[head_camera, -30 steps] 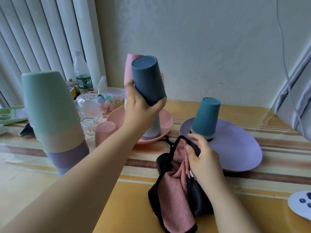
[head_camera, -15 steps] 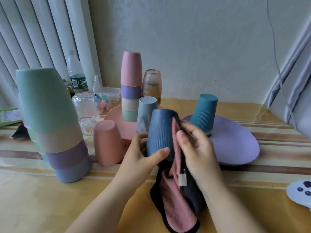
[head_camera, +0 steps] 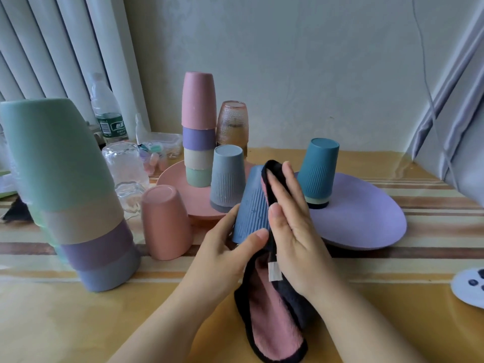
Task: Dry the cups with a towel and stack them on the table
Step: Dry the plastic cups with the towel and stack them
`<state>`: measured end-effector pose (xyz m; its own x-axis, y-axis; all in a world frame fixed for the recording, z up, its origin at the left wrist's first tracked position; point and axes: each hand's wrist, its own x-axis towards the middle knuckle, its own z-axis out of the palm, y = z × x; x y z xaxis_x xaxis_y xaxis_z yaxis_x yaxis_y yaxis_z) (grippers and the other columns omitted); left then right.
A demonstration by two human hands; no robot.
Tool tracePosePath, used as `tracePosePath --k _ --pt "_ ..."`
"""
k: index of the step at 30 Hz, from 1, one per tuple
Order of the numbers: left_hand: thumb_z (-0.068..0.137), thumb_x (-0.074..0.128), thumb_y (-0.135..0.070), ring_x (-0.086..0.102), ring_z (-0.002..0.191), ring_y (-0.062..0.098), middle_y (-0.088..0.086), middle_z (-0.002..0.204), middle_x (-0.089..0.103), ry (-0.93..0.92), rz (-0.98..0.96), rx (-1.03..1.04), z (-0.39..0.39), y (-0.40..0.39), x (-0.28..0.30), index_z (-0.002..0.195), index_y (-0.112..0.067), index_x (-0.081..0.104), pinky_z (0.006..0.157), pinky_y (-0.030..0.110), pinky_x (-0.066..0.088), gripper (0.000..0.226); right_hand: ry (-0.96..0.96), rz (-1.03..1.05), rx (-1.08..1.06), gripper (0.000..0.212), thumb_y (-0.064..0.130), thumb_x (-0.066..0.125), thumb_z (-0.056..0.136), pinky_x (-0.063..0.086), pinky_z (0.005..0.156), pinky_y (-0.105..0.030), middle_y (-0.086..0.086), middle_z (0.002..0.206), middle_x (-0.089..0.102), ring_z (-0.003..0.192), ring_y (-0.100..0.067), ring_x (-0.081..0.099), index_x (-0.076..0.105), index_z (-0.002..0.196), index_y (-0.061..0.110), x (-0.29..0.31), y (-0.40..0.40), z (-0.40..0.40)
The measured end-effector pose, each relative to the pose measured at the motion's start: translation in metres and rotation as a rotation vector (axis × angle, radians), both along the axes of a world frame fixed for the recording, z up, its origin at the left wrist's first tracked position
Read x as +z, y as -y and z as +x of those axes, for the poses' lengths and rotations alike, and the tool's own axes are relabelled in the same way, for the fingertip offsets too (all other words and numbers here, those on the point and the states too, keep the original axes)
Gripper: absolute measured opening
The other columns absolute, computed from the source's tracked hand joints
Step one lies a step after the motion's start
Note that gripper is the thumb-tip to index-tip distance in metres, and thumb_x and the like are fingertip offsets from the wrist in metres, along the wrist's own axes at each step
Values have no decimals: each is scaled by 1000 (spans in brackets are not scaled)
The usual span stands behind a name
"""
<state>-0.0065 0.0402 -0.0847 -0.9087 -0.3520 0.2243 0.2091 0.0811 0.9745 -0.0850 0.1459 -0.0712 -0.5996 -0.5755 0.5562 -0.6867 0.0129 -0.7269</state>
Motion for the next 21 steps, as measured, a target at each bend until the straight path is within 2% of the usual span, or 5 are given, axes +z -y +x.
tracePosePath --k 3,7,11,18,21 --pt "82 61 -27 65 109 8 -10 114 71 -21 31 -24 2 0 1 120 -32 61 94 22 51 38 77 -54 46 37 37 29 99 10 106 -1 23 154 3 138 15 3 23 134 45 4 -3 -1" --pt "81 60 -25 66 109 16 1 115 71 -49 177 -53 -1 1 -3 123 -21 61 96 27 51 42 292 -127 107 34 41 29 98 13 103 2 31 150 10 133 23 8 21 129 51 11 -6 -2" --pt "79 61 -27 69 99 20 9 108 72 -107 364 -14 -6 3 -3 119 -10 61 86 29 57 44 448 -168 160 36 45 32 90 20 99 4 45 133 26 122 31 21 27 124 54 9 -5 3" --pt "59 67 -50 71 90 13 -2 102 72 -163 425 134 -5 20 1 111 -20 53 64 24 57 62 490 -81 202 49 48 33 88 21 109 -10 38 139 34 128 23 26 34 136 46 -2 0 12" --pt "70 69 -57 66 105 22 1 113 67 -129 325 199 -4 20 0 111 -30 57 65 31 57 51 480 -145 144 38 45 36 85 22 101 1 54 122 36 121 29 26 35 121 56 0 -1 11"
